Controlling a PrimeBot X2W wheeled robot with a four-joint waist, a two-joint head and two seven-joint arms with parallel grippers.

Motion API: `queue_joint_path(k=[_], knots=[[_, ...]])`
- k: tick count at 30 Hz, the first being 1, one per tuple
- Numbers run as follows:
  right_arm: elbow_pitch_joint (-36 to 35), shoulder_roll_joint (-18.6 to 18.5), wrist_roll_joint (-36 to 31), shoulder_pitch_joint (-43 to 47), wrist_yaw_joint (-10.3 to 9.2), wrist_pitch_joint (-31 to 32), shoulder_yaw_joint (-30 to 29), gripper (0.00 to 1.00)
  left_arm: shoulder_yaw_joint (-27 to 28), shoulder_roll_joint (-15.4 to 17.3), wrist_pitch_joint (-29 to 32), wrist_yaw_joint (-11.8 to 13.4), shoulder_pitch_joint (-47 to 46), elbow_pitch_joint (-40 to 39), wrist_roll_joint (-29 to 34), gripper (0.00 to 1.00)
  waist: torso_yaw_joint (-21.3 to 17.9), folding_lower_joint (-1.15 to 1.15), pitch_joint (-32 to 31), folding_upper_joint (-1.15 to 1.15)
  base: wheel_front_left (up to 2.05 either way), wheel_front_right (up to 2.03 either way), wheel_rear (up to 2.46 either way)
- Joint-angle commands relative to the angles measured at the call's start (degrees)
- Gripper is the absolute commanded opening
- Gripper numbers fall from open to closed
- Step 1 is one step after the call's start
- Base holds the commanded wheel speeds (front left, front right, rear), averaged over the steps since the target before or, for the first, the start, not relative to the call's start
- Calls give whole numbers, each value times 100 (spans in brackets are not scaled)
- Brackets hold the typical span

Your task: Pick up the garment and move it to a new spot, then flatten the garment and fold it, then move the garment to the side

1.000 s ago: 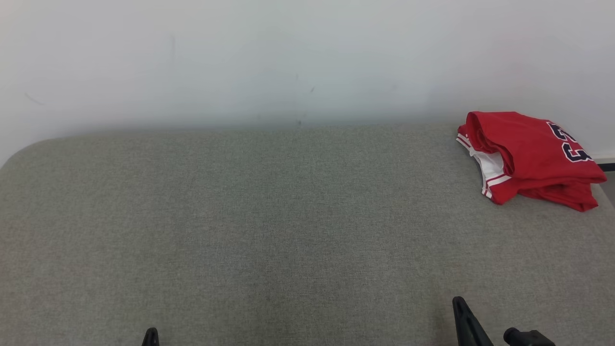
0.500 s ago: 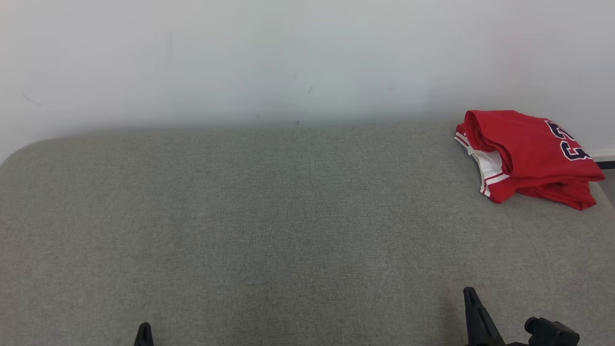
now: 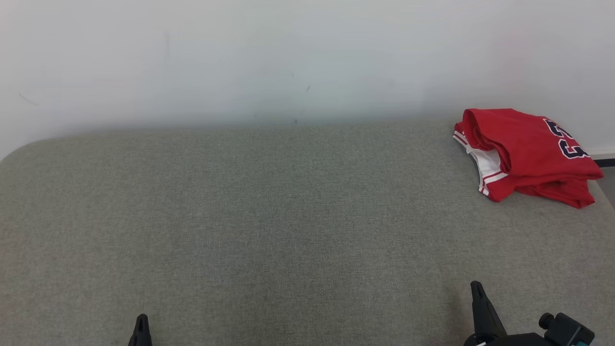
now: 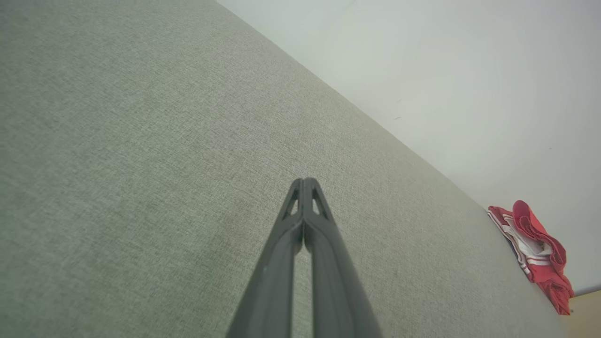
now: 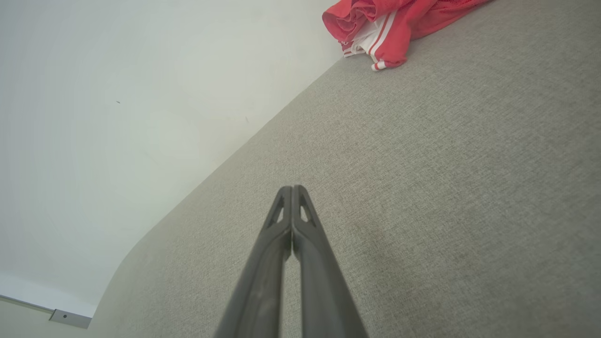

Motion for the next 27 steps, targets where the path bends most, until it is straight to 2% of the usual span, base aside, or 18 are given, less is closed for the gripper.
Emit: queue_joint_path(k=[1,27], knots=[[-85,-17,175,-156,-4,30,-25,0,38,18,32,-29,-175,-68,-159,0,-1,-1,1,0,0,0,0],[-133,-18,2042,-381,-7,508,-204,0,170,23,506,-194,-482,-28,-2112,0,-51,-1,34,0,0,0,0]])
